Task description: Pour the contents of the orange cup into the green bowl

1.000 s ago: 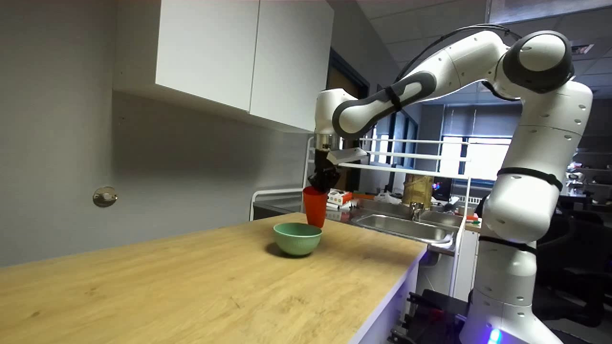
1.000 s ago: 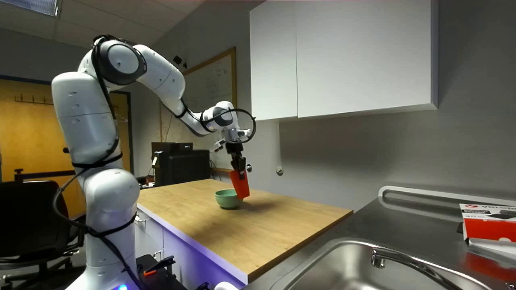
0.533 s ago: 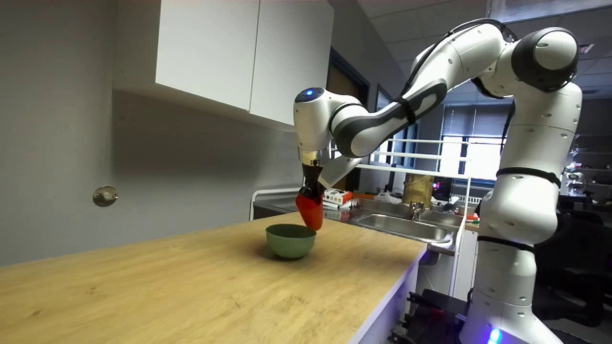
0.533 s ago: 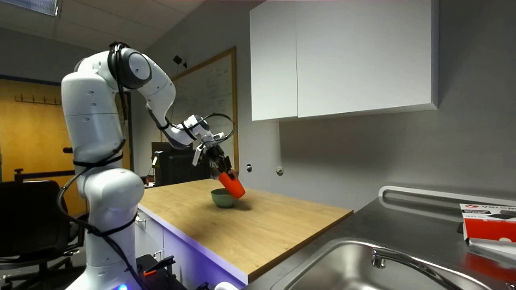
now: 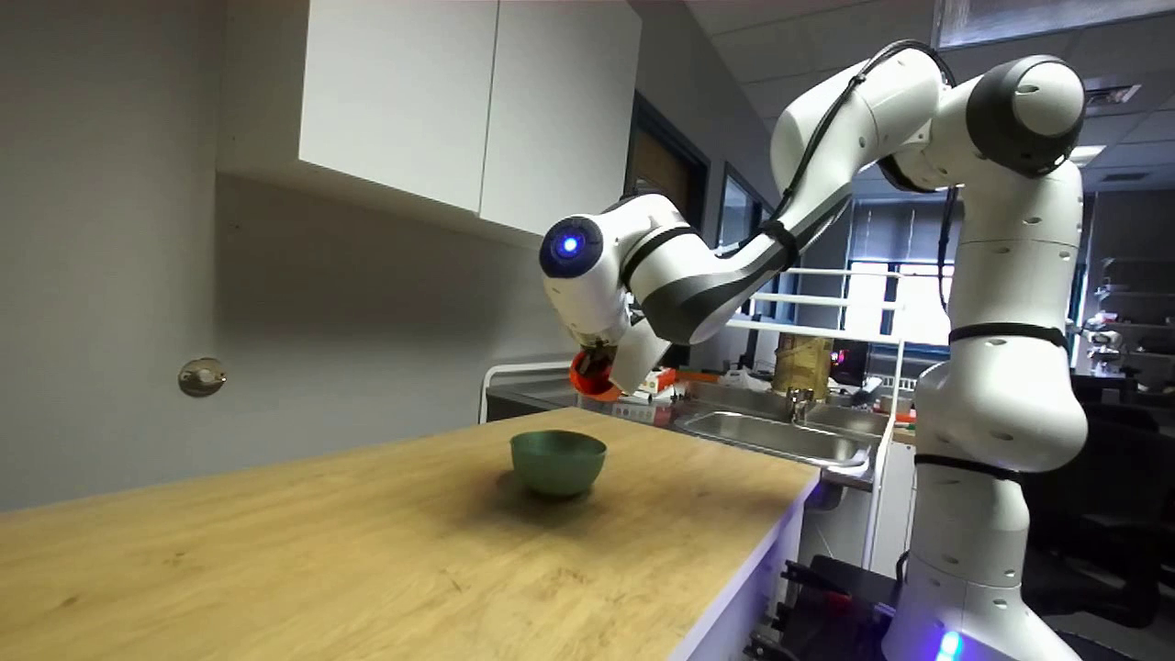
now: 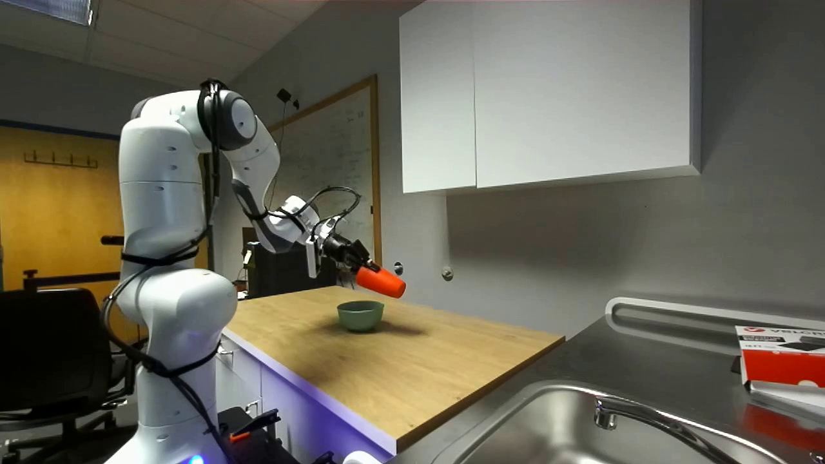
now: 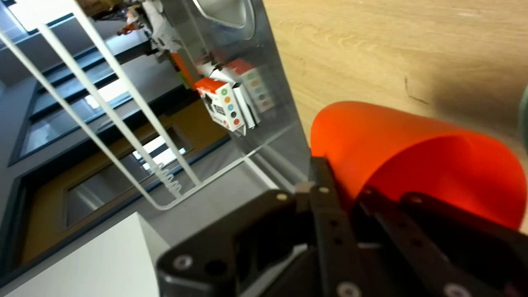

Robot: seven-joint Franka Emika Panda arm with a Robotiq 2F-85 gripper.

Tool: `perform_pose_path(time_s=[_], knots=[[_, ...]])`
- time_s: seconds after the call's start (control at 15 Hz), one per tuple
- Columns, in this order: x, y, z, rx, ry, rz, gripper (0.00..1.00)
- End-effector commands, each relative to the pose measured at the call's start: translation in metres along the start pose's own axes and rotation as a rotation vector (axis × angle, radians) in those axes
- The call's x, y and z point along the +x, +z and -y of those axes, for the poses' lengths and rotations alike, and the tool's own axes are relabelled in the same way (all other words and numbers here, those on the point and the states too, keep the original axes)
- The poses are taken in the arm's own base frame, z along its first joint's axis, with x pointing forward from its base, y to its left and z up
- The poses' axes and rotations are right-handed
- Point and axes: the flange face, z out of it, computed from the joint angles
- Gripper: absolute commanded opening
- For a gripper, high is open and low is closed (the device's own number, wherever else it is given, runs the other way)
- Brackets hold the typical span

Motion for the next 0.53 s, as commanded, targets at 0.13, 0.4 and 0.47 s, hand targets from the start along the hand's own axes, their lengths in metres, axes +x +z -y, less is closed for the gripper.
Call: perform_pose_path(time_s=[0.13,0.4,0.47], knots=[[0.001,-0.029,0.024,-0.165,0.005,-0.115,0.01],[0.002,-0.046,0.028,-0.274,-0.030,-0.206,0.01],[0.003,-0.047,0.030,-0.299,-0.035,-0.223,0.01]])
